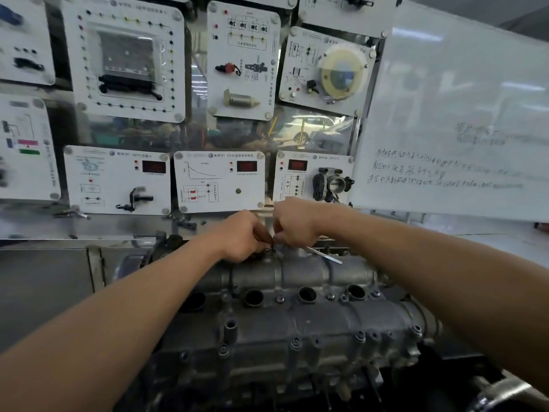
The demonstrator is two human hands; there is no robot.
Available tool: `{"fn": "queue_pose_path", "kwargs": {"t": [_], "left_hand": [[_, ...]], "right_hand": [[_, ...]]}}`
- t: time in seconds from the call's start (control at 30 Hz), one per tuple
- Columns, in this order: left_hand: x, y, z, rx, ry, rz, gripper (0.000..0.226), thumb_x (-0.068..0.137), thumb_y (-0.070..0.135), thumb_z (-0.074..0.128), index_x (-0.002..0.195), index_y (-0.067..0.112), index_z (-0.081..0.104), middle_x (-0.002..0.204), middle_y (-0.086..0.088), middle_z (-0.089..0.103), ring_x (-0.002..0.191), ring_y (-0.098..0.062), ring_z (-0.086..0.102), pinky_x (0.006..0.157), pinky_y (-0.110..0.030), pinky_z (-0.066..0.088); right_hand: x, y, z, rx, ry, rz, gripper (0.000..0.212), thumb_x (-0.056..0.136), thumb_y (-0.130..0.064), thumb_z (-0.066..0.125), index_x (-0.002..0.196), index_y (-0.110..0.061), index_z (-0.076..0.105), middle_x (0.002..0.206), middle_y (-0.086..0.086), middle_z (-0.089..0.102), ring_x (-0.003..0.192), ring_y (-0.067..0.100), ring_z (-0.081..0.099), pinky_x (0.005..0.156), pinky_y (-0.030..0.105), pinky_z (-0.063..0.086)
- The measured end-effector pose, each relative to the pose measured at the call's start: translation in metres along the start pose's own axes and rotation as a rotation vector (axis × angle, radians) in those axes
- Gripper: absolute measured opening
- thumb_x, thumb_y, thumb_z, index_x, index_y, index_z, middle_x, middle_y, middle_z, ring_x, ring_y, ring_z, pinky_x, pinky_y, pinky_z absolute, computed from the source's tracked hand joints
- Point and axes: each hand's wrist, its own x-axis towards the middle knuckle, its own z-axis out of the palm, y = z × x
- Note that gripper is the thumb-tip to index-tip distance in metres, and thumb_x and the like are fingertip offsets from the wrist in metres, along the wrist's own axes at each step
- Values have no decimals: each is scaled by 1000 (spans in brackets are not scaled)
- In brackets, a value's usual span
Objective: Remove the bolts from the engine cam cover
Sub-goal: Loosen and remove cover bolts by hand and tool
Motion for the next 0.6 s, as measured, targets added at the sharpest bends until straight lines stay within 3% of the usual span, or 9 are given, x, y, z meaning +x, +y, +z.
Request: {"fn": "queue_pose_path", "kwargs": {"t": [0.1, 0.23, 0.4, 0.5, 0.6], "left_hand": [[0, -1, 2, 2, 9, 1, 17, 90, 10, 69, 104, 13, 78, 97, -5, 76, 94, -23, 70, 87, -39, 54], [0, 0, 3, -18, 20, 11, 16, 89, 10, 70, 103, 13, 78, 94, -6, 76, 85, -18, 66, 79, -31, 52], [0, 3, 2, -57, -1, 18, 23, 90, 4, 67, 108, 13, 76, 99, -3, 76, 78, -9, 63, 72, -19, 48], [2, 5, 0, -140, 2, 17, 19, 91, 6, 67, 102, 17, 78, 82, 7, 73, 59, 4, 57, 59, -10, 44], [1, 4, -5, -314, -63, -16, 25, 93, 2, 62, 93, 22, 77, 78, 3, 74, 64, -4, 65, 61, -18, 52]], "right_hand": [[1, -3, -3, -52, -12, -25, 27, 93, -22, 57, 83, -2, 73, 74, 12, 65, 73, 29, 59, 65, 29, 47], [-1, -6, 1, -110, 15, -37, 25, 94, -22, 55, 89, -2, 70, 83, 14, 66, 78, 31, 56, 68, 28, 39], [-6, -5, 11, -111, 58, 14, 34, 94, -17, 54, 62, -10, 44, 65, 6, 43, 61, 20, 34, 71, 29, 33], [-7, -6, 10, -96, 65, 22, 29, 92, -13, 55, 66, -12, 43, 68, 6, 44, 73, 26, 42, 71, 30, 36], [-8, -6, 8, -108, 47, -1, 30, 92, -12, 55, 66, -15, 41, 68, 4, 44, 78, 26, 47, 83, 35, 46]]}}
